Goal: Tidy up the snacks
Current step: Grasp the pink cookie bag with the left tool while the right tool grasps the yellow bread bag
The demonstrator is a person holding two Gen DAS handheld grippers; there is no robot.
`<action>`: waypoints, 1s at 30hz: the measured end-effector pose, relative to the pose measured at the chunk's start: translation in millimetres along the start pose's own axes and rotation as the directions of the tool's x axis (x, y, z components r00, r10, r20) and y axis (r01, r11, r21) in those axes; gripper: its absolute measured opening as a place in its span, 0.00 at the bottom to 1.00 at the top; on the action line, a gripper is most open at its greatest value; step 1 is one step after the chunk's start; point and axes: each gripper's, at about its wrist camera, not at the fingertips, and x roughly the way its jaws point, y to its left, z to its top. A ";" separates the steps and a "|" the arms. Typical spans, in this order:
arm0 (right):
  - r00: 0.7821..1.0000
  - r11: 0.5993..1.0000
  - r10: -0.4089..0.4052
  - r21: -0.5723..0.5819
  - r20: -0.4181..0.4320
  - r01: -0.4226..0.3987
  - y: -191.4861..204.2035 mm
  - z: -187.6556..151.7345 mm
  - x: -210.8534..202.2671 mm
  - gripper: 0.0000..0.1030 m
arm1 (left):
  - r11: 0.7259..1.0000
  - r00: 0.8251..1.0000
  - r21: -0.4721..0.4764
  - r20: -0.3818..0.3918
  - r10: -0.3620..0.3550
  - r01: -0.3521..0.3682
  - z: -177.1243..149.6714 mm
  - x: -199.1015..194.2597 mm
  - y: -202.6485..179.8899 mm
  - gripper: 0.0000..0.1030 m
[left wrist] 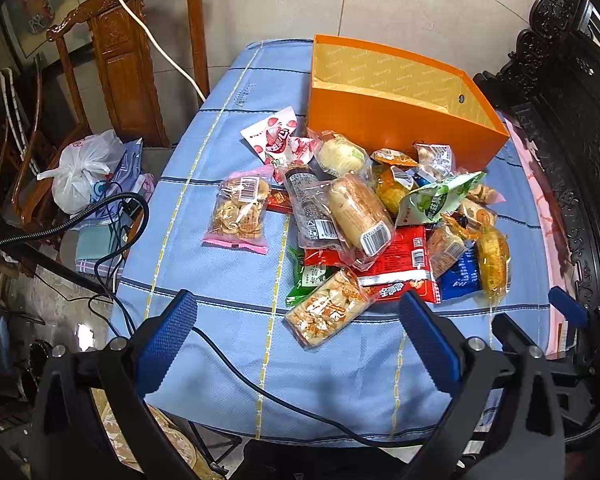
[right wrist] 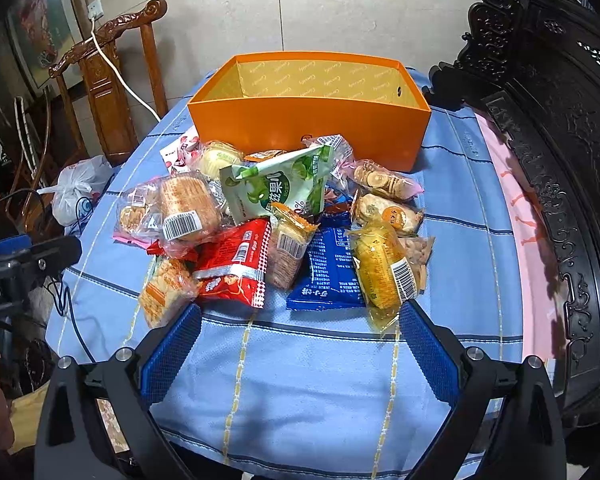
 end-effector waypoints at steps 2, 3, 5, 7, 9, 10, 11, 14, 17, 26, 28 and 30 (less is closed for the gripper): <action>1.000 1.000 0.009 -0.005 -0.004 -0.009 -4.2 -3.5 1.6 0.97 | 1.000 1.000 0.005 0.006 0.006 -0.006 -4.4 1.5 -1.9 0.96; 1.000 1.000 0.013 -0.005 -0.006 -0.013 -5.8 -5.5 2.6 0.97 | 1.000 1.000 0.007 0.005 0.009 -0.009 -6.4 3.7 -2.7 0.96; 1.000 1.000 0.021 -0.002 -0.022 -0.021 -10.1 -9.6 7.8 0.97 | 1.000 1.000 0.006 -0.015 0.020 -0.020 -9.6 9.5 -3.2 0.96; 0.999 1.000 0.026 -0.003 -0.037 -0.026 -13.0 -11.2 10.8 0.97 | 1.000 0.999 0.001 -0.029 0.025 -0.025 -10.1 14.5 -1.8 0.96; 0.999 1.000 0.022 -0.011 -0.036 -0.022 -15.4 -10.0 10.9 0.97 | 1.000 0.999 -0.011 -0.039 0.001 -0.001 -8.5 18.6 2.8 0.96; 0.999 1.000 0.019 -0.010 -0.033 -0.020 -17.6 -9.2 10.9 0.97 | 0.999 0.999 -0.028 -0.031 -0.036 0.035 -6.5 19.7 9.4 0.96; 0.999 1.000 0.018 -0.005 -0.032 -0.018 -20.3 -8.6 11.6 0.97 | 0.998 0.999 -0.035 -0.023 -0.047 0.046 -5.6 20.0 12.8 0.96; 0.999 1.000 0.018 0.020 -0.032 -0.018 -31.4 -11.3 16.8 0.97 | 0.989 0.991 -0.053 0.013 -0.137 0.137 -0.8 21.7 32.2 0.96; 0.999 0.999 0.013 0.030 -0.044 -0.012 -39.8 -14.5 25.8 0.97 | 0.994 0.994 -0.037 -0.021 -0.104 0.103 3.5 36.6 44.8 0.96; 0.997 0.997 -0.037 0.070 -0.067 0.042 -48.1 4.9 53.0 0.97 | 1.000 0.988 0.003 -0.152 -0.018 0.019 54.8 141.4 69.1 0.96; 0.997 0.995 -0.043 0.092 -0.070 0.049 -51.4 11.4 57.5 0.97 | 1.000 0.984 0.014 -0.179 -0.014 0.017 66.3 161.6 72.5 0.96; 0.995 0.993 -0.059 0.099 -0.080 0.066 -54.5 15.5 63.2 0.97 | 0.998 0.979 0.030 -0.199 -0.039 0.046 74.3 177.7 72.9 0.96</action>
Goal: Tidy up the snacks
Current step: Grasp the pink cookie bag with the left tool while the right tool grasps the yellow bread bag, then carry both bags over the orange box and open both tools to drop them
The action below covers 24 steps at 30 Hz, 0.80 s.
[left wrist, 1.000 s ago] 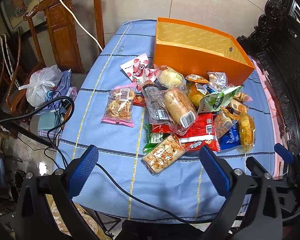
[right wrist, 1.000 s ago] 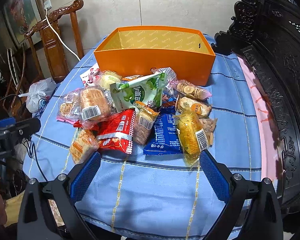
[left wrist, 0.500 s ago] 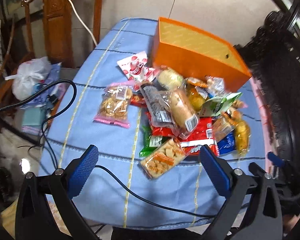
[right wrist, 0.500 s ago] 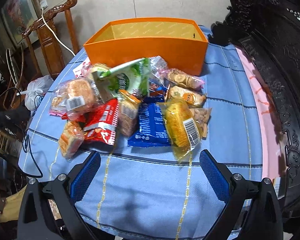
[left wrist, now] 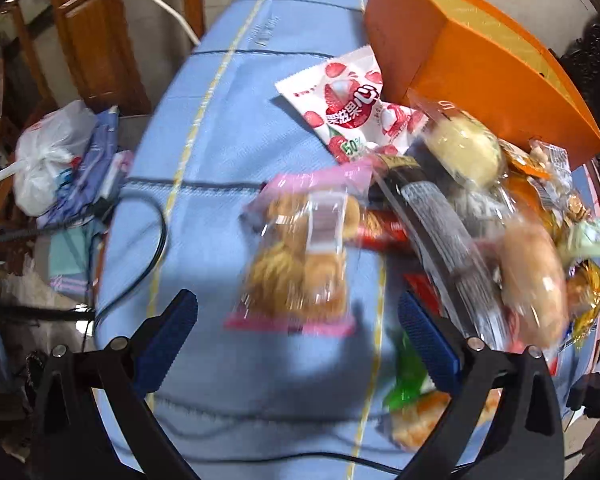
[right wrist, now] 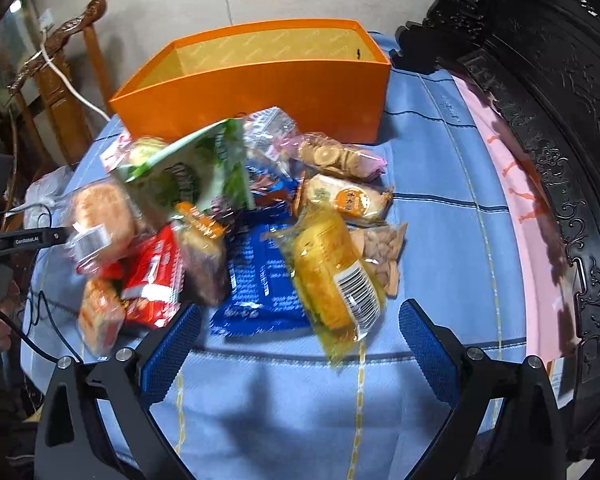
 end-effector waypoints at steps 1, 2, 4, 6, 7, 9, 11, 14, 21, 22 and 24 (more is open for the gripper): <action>1.000 1.000 -0.020 0.008 -0.009 0.020 -1.0 1.9 3.7 0.97 | 1.000 1.000 0.017 -0.015 -0.002 0.002 2.3 6.5 -0.1 0.96; 0.999 0.999 -0.027 0.019 -0.018 0.027 -2.4 3.0 7.9 0.97 | 0.999 1.000 0.031 -0.031 -0.004 0.005 4.1 12.7 -0.8 0.96; 0.998 0.998 -0.042 0.048 -0.050 0.045 -5.8 4.4 15.9 0.96 | 0.999 0.998 0.046 -0.056 -0.026 0.029 3.9 21.1 -0.5 0.95; 0.996 0.995 -0.065 0.074 -0.065 0.070 -10.1 5.5 22.8 0.96 | 0.997 0.996 0.047 -0.076 -0.056 0.060 3.8 28.2 2.3 0.92; 0.993 0.992 -0.096 0.075 -0.067 0.101 -11.8 6.6 26.6 0.96 | 0.997 0.993 0.028 -0.097 -0.071 0.074 3.8 34.2 6.9 0.88; 0.989 0.989 -0.121 0.076 -0.085 0.127 -14.8 8.6 35.3 0.90 | 0.997 0.995 0.039 -0.081 -0.063 0.067 4.5 34.1 7.5 0.87; 0.985 0.986 -0.127 0.094 -0.115 0.138 -20.0 12.6 48.4 0.75 | 0.997 0.996 0.068 -0.081 -0.038 0.043 6.4 34.1 6.2 0.81; 0.983 0.986 -0.108 0.109 -0.150 0.125 -21.2 20.9 65.4 0.54 | 0.997 0.997 0.077 -0.074 -0.014 0.019 15.8 30.2 10.7 0.54; 0.980 0.985 -0.021 0.164 -0.197 0.054 -35.5 36.3 72.5 0.38 | 0.993 0.992 -0.006 -0.043 -0.121 0.121 29.0 14.6 29.5 0.46; 0.985 0.984 0.001 0.174 -0.171 0.029 -40.8 39.5 60.7 0.38 | 0.992 0.992 -0.005 -0.005 -0.129 0.129 28.7 2.1 30.3 0.46; 0.991 0.985 0.025 0.171 -0.133 -0.002 -46.7 45.6 40.8 0.38 | 0.991 0.989 -0.001 0.047 -0.137 0.137 24.4 -16.3 34.0 0.46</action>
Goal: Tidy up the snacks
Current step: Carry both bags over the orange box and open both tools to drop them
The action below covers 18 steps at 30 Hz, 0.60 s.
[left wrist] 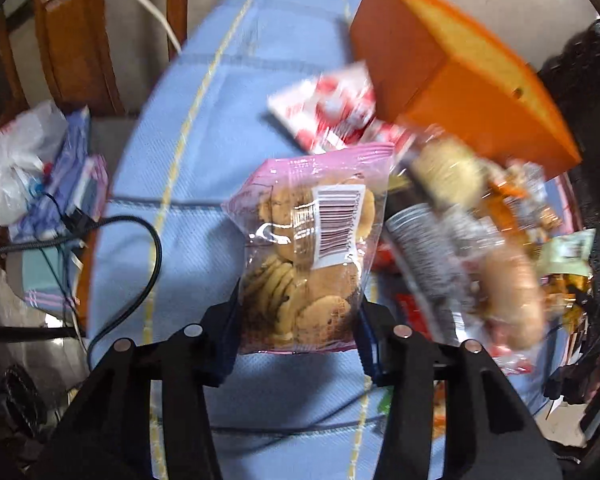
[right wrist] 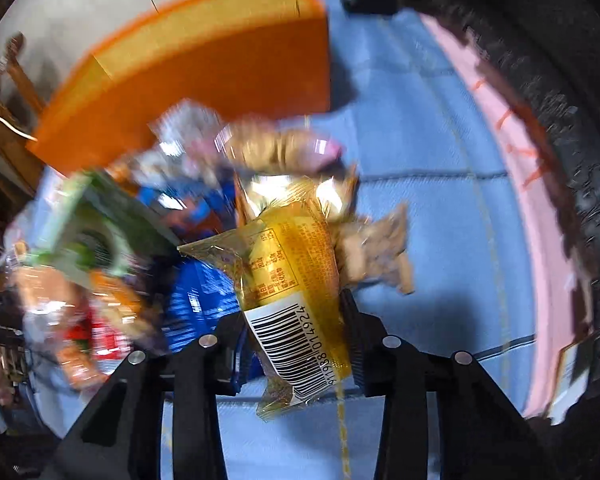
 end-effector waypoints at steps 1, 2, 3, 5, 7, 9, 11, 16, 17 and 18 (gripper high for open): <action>0.999 0.999 0.035 -0.012 0.020 -0.034 -2.0 2.6 -14.6 0.38 | 1.000 1.000 -0.003 0.014 -0.012 0.012 -1.3 -5.9 -1.0 0.46; 0.998 0.999 0.049 -0.022 0.035 -0.048 -1.9 4.0 -22.6 0.38 | 1.000 0.999 -0.001 0.035 -0.028 0.028 -1.7 -15.0 -2.7 0.46; 0.997 0.998 0.061 -0.037 0.051 -0.059 -1.1 5.8 -30.6 0.38 | 1.000 0.998 0.009 0.058 -0.029 0.028 -0.6 -25.0 -5.7 0.46; 0.992 0.995 0.086 -0.049 0.090 -0.082 1.8 12.3 -42.9 0.38 | 0.998 0.993 0.034 0.105 -0.047 0.044 -2.3 -47.0 -13.5 0.46; 0.980 0.989 0.149 -0.039 0.129 -0.145 5.8 24.0 -51.3 0.38 | 0.995 0.986 0.065 0.144 -0.083 0.074 2.5 -66.9 -25.8 0.46; 0.967 0.982 0.188 -0.064 0.169 -0.180 18.3 36.7 -59.5 0.38 | 0.991 0.978 0.101 0.181 -0.101 0.084 14.6 -84.2 -45.2 0.46; 0.947 0.971 0.235 -0.096 0.220 -0.218 31.6 59.7 -68.0 0.38 | 0.984 0.966 0.146 0.221 -0.132 0.101 40.4 -98.1 -69.1 0.46; 0.922 0.967 0.252 -0.120 0.295 -0.227 50.9 131.1 -63.3 0.38 | 0.964 0.952 0.228 0.236 -0.195 0.141 122.8 -87.2 -137.2 0.46; 0.924 0.969 0.243 -0.116 0.297 -0.217 53.6 144.3 -57.1 0.38 | 0.962 0.955 0.233 0.222 -0.195 0.142 138.3 -77.4 -148.9 0.46; 0.930 0.972 0.230 -0.111 0.286 -0.206 56.3 161.6 -45.7 0.38 | 0.961 0.959 0.231 0.203 -0.197 0.149 150.5 -67.2 -156.7 0.46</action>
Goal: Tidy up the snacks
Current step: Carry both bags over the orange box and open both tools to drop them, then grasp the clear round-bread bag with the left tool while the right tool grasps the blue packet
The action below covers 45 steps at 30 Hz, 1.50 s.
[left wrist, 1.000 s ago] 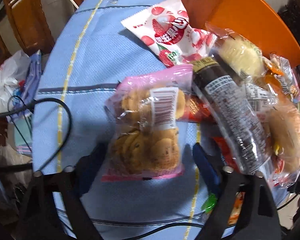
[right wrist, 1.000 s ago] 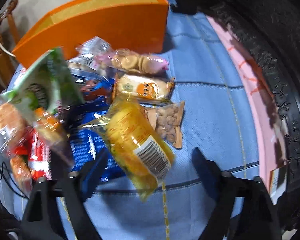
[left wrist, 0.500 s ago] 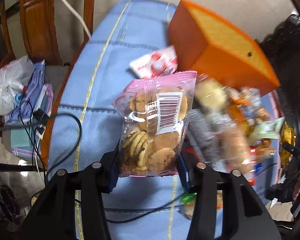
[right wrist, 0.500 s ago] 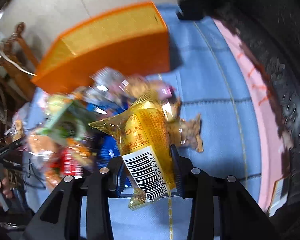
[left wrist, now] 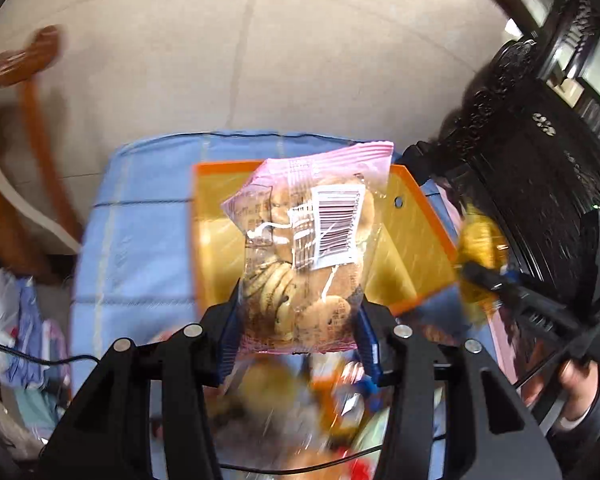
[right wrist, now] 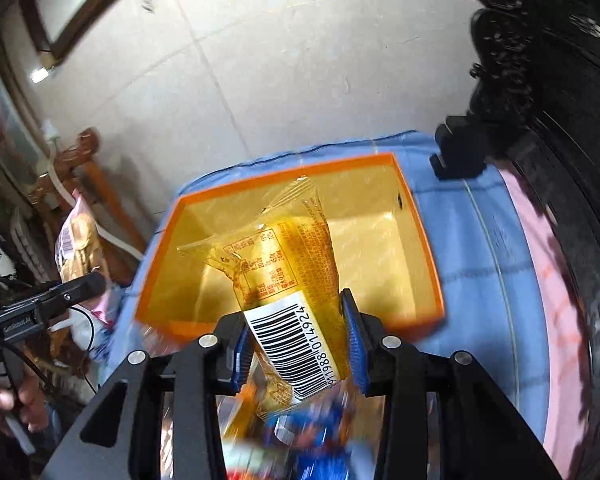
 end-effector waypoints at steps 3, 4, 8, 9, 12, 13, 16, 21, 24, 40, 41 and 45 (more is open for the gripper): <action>0.999 1.000 -0.014 0.025 -0.038 0.015 -7.2 24.4 45.4 0.39 | 0.999 0.995 -0.044 -0.095 0.006 -0.010 25.8 58.6 -5.0 0.47; 0.999 0.999 -0.028 0.027 -0.030 0.029 -7.8 27.9 52.3 0.42 | 0.997 0.991 -0.065 -0.125 0.040 -0.049 29.8 78.7 -3.9 0.48; 0.991 0.992 -0.126 -0.009 -0.054 0.126 -9.7 28.2 70.4 0.71 | 0.979 0.965 -0.074 -0.197 0.174 -0.192 20.1 99.9 3.2 0.82; 0.992 0.992 -0.124 -0.027 -0.037 0.123 -9.4 24.0 67.0 0.72 | 0.979 0.966 -0.065 -0.186 0.178 -0.192 17.2 96.8 4.9 0.87; 0.996 0.995 -0.087 -0.057 -0.006 0.087 -11.8 1.0 44.3 0.78 | 0.977 0.966 -0.027 -0.157 0.204 -0.210 1.0 74.4 7.2 0.89; 0.998 0.996 -0.070 -0.053 -0.006 0.070 -12.5 -8.6 36.5 0.80 | 0.981 0.971 -0.032 -0.151 0.184 -0.191 -9.4 61.6 9.8 0.89; 0.999 0.999 -0.024 -0.050 -0.047 0.022 -15.1 -42.9 19.1 0.81 | 0.989 0.983 -0.056 -0.130 0.130 -0.138 -37.9 35.4 22.4 0.91; 0.990 1.000 -0.013 -0.027 -0.143 0.009 -12.2 -111.5 1.8 0.81 | 0.994 0.986 -0.035 -0.131 0.103 -0.108 -95.1 0.2 25.6 0.92; 0.984 0.998 0.019 0.057 -0.179 -0.009 -13.3 -147.0 -6.6 0.81 | 0.993 0.980 -0.009 -0.164 0.115 -0.118 -134.6 -6.6 25.4 0.92; 0.948 0.928 0.161 -0.286 -0.275 -0.240 68.7 -208.2 -71.2 0.83 | 0.998 0.981 -0.023 -0.187 0.054 -0.060 -173.6 -36.3 40.3 0.92; 0.961 0.935 0.099 -0.306 -0.257 -0.178 65.7 -209.7 -68.8 0.84 | 0.998 0.980 -0.022 -0.193 0.053 -0.058 -173.1 -32.1 37.9 0.92; 0.966 0.976 -0.073 -0.217 -0.248 0.018 29.1 -211.3 -33.1 0.83 | 0.998 0.972 0.045 -0.229 0.055 -0.046 -182.3 -11.0 15.6 0.92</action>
